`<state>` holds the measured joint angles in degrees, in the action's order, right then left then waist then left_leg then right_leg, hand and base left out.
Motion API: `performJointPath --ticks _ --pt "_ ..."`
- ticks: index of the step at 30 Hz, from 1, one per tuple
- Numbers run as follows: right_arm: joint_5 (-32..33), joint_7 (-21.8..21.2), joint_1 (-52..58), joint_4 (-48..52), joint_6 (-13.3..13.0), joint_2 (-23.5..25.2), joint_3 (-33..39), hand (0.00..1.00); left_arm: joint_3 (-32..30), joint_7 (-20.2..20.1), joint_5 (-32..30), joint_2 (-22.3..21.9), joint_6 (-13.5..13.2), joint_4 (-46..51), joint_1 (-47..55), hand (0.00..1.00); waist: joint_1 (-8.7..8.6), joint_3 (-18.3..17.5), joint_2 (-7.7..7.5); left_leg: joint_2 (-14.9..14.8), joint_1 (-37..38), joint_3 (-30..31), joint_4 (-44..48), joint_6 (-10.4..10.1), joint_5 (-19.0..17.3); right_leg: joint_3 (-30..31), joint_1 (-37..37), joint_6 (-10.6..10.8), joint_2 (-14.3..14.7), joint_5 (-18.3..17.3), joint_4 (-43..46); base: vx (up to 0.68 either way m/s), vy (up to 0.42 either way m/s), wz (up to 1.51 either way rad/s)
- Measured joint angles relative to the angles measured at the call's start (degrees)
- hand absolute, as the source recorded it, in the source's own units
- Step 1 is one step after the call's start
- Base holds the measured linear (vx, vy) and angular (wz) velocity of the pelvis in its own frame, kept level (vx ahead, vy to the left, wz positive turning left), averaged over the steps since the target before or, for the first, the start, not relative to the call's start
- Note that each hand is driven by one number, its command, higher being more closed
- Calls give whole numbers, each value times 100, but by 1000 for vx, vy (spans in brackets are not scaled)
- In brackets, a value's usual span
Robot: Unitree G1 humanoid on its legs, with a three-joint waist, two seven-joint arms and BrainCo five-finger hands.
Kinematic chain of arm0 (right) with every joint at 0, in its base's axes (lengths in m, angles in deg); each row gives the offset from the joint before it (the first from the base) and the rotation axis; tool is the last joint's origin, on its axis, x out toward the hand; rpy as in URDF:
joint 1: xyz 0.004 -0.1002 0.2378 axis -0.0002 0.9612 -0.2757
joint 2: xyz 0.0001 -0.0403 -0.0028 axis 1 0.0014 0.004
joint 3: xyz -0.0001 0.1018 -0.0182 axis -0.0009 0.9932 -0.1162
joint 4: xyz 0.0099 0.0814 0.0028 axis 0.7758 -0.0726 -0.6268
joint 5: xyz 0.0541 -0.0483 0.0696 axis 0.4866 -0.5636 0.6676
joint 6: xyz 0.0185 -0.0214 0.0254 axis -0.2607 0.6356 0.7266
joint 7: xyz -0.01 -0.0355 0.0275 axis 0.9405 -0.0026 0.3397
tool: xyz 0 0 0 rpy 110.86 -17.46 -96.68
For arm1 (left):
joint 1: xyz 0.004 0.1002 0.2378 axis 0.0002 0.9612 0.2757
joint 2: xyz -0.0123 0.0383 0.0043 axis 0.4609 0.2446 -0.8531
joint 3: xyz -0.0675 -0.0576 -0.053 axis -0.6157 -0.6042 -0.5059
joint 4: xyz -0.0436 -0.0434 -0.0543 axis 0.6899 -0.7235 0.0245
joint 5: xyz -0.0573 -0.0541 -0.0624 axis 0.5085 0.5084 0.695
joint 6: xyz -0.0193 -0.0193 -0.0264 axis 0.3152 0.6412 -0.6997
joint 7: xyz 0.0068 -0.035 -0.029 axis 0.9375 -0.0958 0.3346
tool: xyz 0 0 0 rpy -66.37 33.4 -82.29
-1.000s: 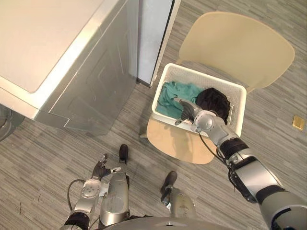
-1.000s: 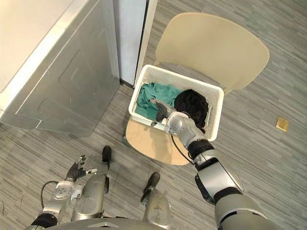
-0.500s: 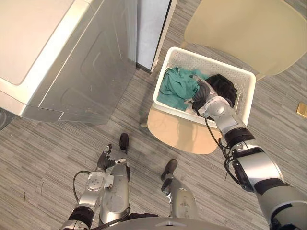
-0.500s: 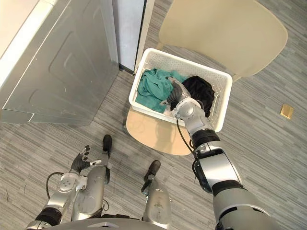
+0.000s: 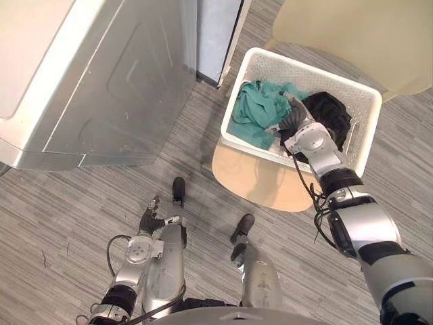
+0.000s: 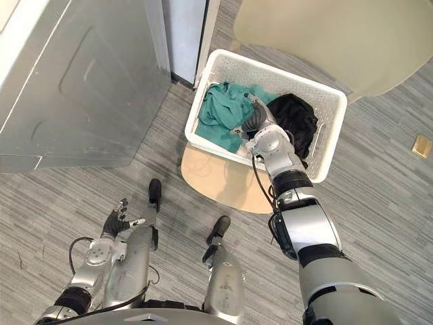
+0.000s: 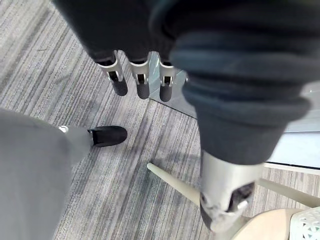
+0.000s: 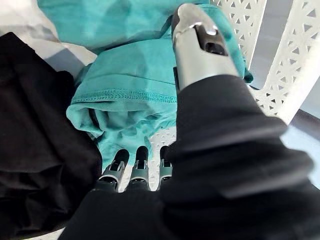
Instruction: Pick up the laundry basket with both hands and put the clothes into the washing machine.
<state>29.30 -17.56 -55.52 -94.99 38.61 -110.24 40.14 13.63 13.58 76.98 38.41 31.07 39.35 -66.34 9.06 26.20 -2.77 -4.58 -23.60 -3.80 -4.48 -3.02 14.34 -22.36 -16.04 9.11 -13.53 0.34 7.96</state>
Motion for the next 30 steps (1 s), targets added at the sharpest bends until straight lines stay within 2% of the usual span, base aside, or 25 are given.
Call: performJointPath --ticks 5,12,21,24,30 --pt "98 74 -258 -277 1 -90 0 0 -2 15 154 1 -3 39 -21 0 19 37 35 -14 -151 67 -1 -5 19 -50 -31 -15 85 109 -182 -1 -12 4" --pt "100 81 -535 -665 12 -279 -4 0 -47 18 385 -41 -13 41 -49 0 75 198 187 -13 -476 204 -1 34 89 -130 -212 -46 157 308 -401 -1 1 3" --pt "98 126 -533 -665 -1 -338 -16 0 -332 123 568 -29 -93 10 -48 0 169 228 203 -91 -842 402 -3 -24 128 -212 -389 -107 316 493 -587 -15 4 4" --pt "97 262 -520 -670 -4 -346 -125 0 -353 125 664 -30 -96 -154 -47 0 209 229 204 -114 -905 452 -5 -34 146 -220 -399 -113 367 522 -672 -6 0 1" --pt "81 331 -476 -637 -6 -347 -247 0 -383 126 845 -25 -114 -193 -48 0 209 229 204 -179 -974 550 -6 -60 165 -303 -403 -114 454 521 -702 5 -27 4"
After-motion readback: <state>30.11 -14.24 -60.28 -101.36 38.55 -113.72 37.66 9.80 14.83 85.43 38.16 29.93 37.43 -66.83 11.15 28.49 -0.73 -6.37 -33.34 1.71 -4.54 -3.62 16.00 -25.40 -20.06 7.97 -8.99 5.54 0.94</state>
